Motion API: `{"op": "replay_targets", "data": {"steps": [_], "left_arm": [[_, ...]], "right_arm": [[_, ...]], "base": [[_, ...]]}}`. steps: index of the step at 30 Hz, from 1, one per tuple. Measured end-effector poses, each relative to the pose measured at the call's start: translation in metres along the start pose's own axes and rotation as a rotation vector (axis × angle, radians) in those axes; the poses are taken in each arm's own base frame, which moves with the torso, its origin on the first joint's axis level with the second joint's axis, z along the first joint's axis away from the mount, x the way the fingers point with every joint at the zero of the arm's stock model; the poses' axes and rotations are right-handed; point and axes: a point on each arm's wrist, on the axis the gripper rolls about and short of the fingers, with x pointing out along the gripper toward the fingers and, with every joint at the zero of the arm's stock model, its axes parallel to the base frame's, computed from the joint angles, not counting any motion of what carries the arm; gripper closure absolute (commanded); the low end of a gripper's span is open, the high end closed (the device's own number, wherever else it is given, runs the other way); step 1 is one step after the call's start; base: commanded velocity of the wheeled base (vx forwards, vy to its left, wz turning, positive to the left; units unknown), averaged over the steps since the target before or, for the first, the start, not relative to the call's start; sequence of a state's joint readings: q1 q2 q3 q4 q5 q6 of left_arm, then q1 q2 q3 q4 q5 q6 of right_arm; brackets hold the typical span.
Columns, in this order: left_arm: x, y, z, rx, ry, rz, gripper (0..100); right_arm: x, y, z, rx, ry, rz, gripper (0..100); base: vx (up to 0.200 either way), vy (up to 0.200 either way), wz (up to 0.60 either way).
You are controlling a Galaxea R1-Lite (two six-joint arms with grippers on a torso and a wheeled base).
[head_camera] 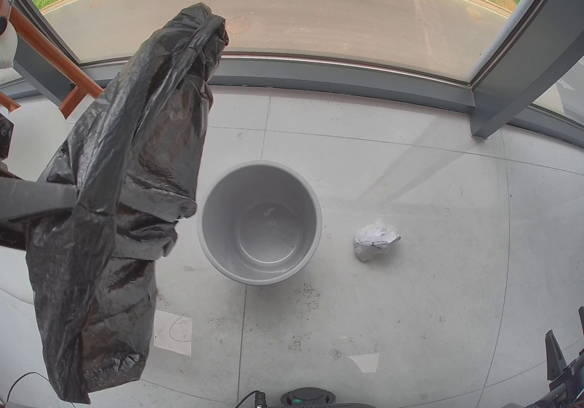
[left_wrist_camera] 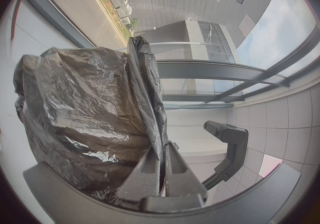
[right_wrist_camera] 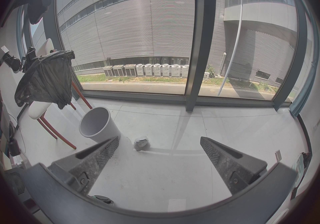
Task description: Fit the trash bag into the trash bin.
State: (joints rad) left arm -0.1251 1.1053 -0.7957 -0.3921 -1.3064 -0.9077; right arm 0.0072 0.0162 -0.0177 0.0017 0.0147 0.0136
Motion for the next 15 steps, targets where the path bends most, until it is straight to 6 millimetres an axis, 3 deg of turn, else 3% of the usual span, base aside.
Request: {"op": "replay_targets", "data": {"steps": [15], "left_arm": [[0.011, 0.048, 0.024, -0.035, 0.0, 0.016, 100]], "right_arm": [[0.0, 0.0, 0.0, 0.0, 0.0, 0.0, 0]], "base": [[0.0, 0.0, 0.0]]}}
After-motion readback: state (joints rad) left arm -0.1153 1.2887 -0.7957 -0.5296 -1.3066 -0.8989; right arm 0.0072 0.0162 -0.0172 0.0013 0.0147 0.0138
